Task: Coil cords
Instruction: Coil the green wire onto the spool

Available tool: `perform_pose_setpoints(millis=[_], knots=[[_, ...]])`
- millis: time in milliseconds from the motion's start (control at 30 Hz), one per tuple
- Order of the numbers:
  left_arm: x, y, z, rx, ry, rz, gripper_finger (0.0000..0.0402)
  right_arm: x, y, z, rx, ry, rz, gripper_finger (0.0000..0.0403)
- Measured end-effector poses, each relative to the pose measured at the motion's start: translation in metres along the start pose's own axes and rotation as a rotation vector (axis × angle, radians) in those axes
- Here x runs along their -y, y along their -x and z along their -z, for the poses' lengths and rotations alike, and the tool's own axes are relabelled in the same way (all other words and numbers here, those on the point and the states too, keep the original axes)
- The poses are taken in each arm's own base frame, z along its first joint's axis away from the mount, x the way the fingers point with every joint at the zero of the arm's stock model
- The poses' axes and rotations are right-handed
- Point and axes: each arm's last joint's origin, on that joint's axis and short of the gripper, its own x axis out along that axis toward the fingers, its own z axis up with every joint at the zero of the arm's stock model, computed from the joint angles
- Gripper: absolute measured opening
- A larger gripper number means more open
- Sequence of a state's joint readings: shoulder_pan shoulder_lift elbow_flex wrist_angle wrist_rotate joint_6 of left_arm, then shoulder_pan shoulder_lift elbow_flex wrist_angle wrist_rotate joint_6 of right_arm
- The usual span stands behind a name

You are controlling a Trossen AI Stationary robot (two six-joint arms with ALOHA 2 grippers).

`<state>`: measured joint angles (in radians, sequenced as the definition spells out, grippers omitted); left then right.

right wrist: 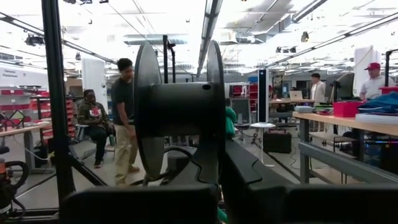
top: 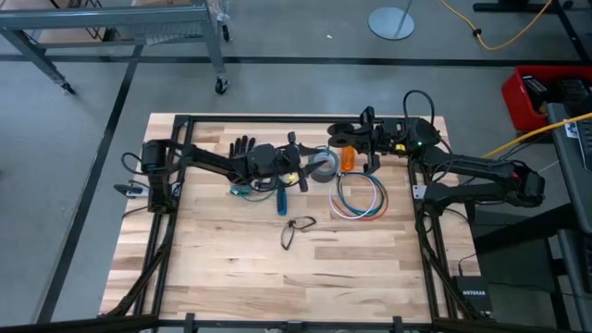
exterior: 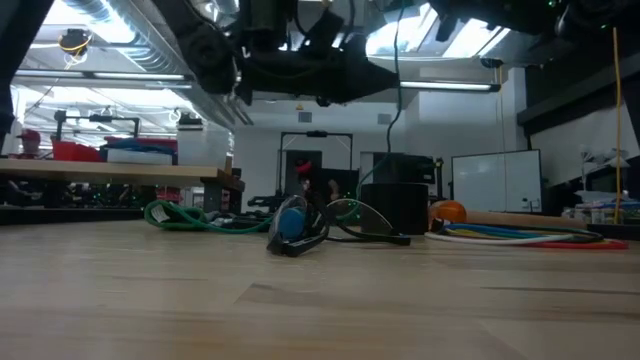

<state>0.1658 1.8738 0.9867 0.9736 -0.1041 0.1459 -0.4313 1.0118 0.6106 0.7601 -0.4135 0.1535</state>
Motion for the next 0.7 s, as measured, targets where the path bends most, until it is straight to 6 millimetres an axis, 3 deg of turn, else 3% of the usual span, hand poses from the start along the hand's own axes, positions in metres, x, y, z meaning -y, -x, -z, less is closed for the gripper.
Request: perform_pose_setpoints(millis=[200, 533, 700], knots=[[0.002, -0.017, -0.001, 0.025, -0.058, -0.004, 0.0153, 0.002, -0.003, 0.006, -0.024, -0.009, -0.016, 0.0001], [0.0, -0.02, 0.006, -0.039, -0.075, 0.001, 0.0152, 0.001, -0.003, 0.004, 0.006, 0.006, -0.027, 0.0001], [0.001, -0.02, 0.009, -0.067, -0.113, 0.007, 0.0115, 0.001, -0.003, 0.004, 0.005, 0.005, -0.03, 0.0001]])
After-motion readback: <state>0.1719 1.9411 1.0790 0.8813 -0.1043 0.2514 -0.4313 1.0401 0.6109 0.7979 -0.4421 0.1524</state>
